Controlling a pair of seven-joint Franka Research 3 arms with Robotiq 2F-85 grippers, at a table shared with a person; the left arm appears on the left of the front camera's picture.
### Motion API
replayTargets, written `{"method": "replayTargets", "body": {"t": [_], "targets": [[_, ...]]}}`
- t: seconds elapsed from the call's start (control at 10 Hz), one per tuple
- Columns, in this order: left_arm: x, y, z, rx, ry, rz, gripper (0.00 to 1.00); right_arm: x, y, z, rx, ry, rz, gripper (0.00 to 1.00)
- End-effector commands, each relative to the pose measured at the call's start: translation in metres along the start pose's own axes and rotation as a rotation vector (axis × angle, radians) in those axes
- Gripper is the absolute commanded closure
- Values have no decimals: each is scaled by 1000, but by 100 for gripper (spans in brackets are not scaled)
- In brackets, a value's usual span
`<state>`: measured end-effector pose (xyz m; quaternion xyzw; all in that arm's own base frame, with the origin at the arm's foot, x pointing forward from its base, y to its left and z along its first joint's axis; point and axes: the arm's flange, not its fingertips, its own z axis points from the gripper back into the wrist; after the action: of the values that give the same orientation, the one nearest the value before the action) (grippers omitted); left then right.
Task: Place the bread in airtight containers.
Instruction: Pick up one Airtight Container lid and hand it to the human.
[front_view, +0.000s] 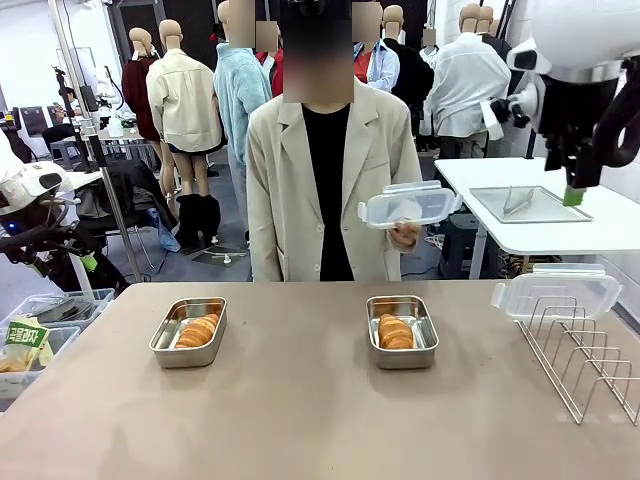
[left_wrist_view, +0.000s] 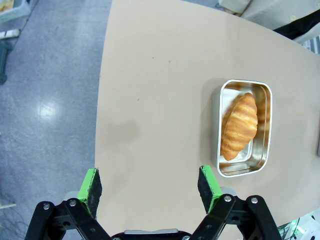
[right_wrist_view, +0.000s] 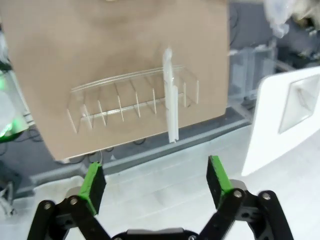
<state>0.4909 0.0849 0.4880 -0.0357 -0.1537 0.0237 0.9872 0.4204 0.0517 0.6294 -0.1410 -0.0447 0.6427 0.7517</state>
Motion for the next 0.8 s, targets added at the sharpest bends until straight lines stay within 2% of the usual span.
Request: {"method": "replayTargets", "body": {"t": [0.0, 0.2, 0.5, 0.6, 0.7], "targets": [[-1, 0, 0, 11, -7, 3, 0, -11, -24, -37, 78, -39, -16, 0], [-1, 0, 0, 11, -7, 3, 0, -33, -33, -64, 114, -70, 0, 0], [-1, 0, 0, 11, -7, 3, 0, -53, -41, -91, 125, -107, -70, 0], [-1, 0, 0, 11, -7, 3, 0, -46, -38, -82, 135, -55, -45, 0], [-1, 0, 0, 11, -7, 3, 0, -46, -38, -82, 135, -55, -45, 0]]}}
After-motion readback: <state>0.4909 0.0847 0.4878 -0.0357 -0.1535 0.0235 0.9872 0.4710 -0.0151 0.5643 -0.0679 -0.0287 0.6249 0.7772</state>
